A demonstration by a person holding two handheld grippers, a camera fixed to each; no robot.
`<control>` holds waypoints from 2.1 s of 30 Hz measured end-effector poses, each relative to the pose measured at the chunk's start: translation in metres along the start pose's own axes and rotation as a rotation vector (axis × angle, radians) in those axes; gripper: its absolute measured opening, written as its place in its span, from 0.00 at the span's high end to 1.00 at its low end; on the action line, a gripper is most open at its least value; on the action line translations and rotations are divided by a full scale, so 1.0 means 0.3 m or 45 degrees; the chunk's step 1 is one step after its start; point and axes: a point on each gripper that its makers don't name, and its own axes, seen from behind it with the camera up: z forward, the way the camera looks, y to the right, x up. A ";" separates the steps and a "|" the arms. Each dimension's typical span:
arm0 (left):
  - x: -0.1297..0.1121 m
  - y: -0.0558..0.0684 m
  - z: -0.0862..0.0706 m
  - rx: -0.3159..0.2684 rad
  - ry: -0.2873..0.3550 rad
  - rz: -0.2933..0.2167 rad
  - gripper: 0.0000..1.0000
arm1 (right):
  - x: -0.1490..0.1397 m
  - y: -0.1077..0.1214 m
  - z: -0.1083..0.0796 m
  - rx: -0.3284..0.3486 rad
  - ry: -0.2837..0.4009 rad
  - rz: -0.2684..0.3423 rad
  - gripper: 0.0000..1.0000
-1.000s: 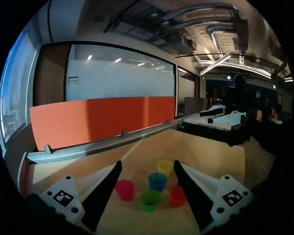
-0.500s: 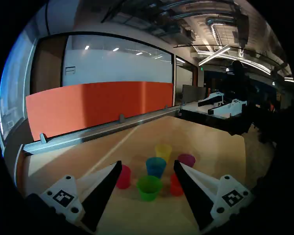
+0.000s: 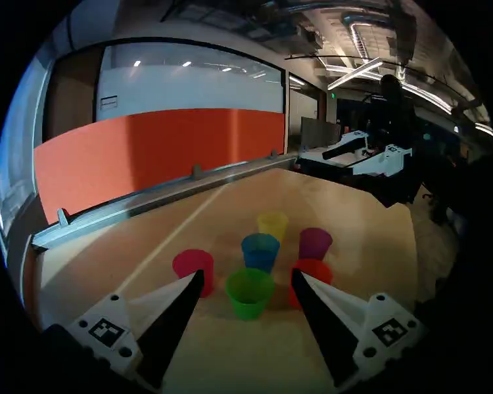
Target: Pour water
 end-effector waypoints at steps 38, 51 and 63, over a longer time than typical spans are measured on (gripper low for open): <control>-0.296 0.035 0.261 -0.108 -0.282 0.064 0.02 | -0.129 -0.027 0.261 0.107 -0.119 0.004 0.00; -0.293 0.040 0.341 -0.128 -0.288 0.065 0.02 | -0.142 -0.027 0.301 0.121 -0.130 0.009 0.01; -0.283 0.035 0.382 -0.120 -0.281 0.066 0.04 | -0.149 -0.032 0.314 0.130 -0.139 0.004 0.01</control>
